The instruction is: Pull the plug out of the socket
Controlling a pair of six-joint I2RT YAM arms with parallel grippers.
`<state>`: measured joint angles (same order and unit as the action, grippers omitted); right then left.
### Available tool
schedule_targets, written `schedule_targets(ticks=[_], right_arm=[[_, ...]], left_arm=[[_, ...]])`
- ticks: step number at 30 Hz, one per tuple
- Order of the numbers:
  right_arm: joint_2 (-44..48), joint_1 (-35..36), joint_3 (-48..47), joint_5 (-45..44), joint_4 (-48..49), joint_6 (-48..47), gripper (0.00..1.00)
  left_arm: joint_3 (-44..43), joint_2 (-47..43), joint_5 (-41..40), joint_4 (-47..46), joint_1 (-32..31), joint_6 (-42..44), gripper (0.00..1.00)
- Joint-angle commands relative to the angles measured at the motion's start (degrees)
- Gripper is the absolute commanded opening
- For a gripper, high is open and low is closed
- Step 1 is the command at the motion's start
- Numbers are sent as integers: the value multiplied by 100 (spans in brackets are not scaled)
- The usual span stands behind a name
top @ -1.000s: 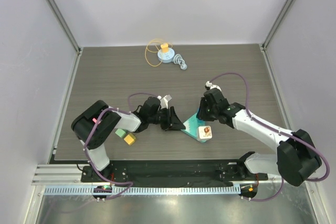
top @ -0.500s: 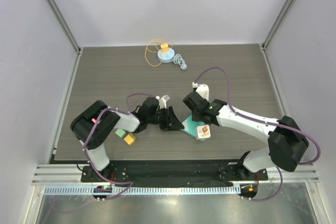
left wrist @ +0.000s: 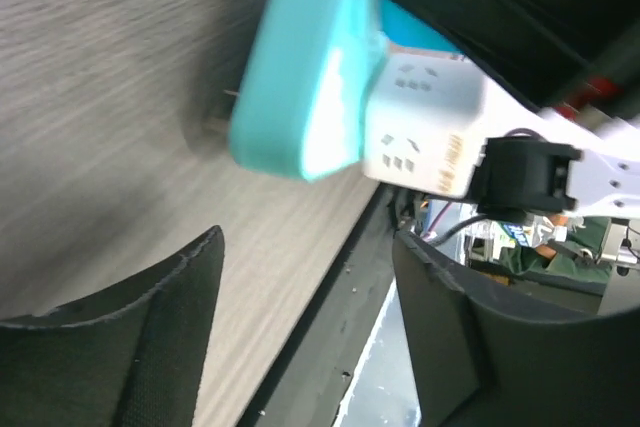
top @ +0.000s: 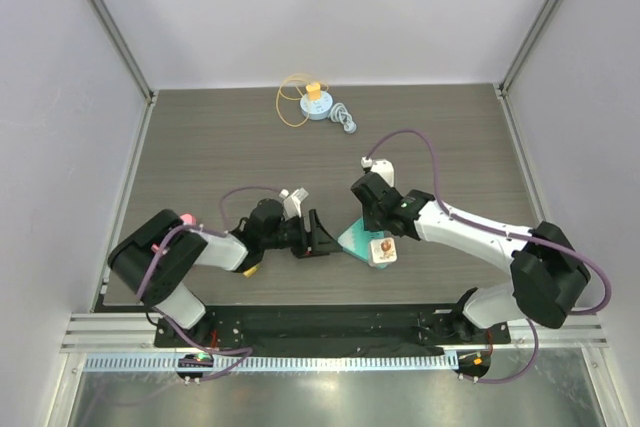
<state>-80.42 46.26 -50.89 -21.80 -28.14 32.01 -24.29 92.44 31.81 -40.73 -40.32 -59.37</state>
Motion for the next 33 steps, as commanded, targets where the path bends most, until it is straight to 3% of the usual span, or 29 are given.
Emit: schedule_targets(ticks=[1, 4, 8, 12, 17, 20, 27, 33], right_arm=[[404, -117, 88, 527, 388, -773, 1], [562, -144, 229, 686, 441, -1064, 1], [695, -240, 448, 1264, 704, -1179, 1], [703, -302, 510, 1617, 863, -1118, 1], [651, -354, 493, 1863, 924, -1127, 1], [668, -416, 519, 1969, 951, -1100, 1], [852, -521, 651, 2110, 1003, -1021, 1], [844, -679, 642, 2409, 1047, -1039, 1]], left_arm=[[249, -656, -332, -708, 15, 233, 70], [320, -956, -666, -691, 15, 330, 78], [-127, -1036, -782, -288, 15, 811, 80], [-1381, -143, -72, 934, 6, 1104, 78], [-1517, 590, 439, 427, 24, 805, 73], [-1666, 714, 555, 688, 15, 857, 62], [-1639, 766, 632, 751, 15, 901, 67], [-1842, 1162, 1186, 628, 24, 735, 62]])
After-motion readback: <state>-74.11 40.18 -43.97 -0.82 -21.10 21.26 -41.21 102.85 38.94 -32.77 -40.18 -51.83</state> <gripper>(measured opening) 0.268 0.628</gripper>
